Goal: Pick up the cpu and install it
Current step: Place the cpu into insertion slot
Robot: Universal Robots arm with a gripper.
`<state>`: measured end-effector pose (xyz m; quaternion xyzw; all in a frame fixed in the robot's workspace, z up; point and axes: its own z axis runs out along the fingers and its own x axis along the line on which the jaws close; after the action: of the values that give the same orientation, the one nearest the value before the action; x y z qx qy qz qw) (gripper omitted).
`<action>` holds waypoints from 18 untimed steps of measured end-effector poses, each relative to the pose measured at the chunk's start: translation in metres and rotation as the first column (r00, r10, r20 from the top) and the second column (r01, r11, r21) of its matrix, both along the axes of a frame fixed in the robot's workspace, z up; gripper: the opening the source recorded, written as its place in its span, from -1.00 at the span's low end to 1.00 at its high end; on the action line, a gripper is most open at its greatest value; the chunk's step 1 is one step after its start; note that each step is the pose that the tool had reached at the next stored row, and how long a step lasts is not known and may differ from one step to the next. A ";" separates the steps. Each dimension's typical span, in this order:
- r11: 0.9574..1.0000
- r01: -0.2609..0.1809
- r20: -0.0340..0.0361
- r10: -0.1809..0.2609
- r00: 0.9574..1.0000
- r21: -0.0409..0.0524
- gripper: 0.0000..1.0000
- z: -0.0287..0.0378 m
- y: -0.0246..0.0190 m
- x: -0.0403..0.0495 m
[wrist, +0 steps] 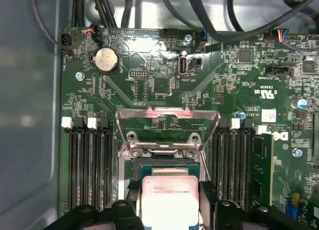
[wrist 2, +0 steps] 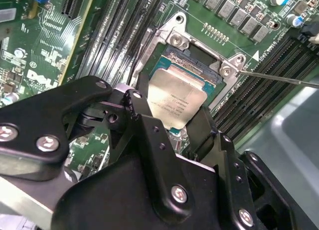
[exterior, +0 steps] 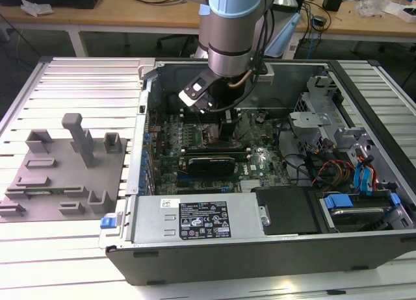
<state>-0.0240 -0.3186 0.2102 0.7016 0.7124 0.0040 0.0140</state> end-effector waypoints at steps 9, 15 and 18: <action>1.000 0.000 0.000 0.000 1.000 0.000 0.09 -0.0077 0.0043 -0.0025; 1.000 0.000 0.000 0.000 1.000 0.000 0.09 -0.0115 0.0046 -0.0031; 1.000 0.000 0.000 0.000 1.000 0.000 0.09 -0.0119 0.0046 -0.0030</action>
<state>-0.0271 -0.3140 0.1983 0.7016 0.7125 0.0040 0.0140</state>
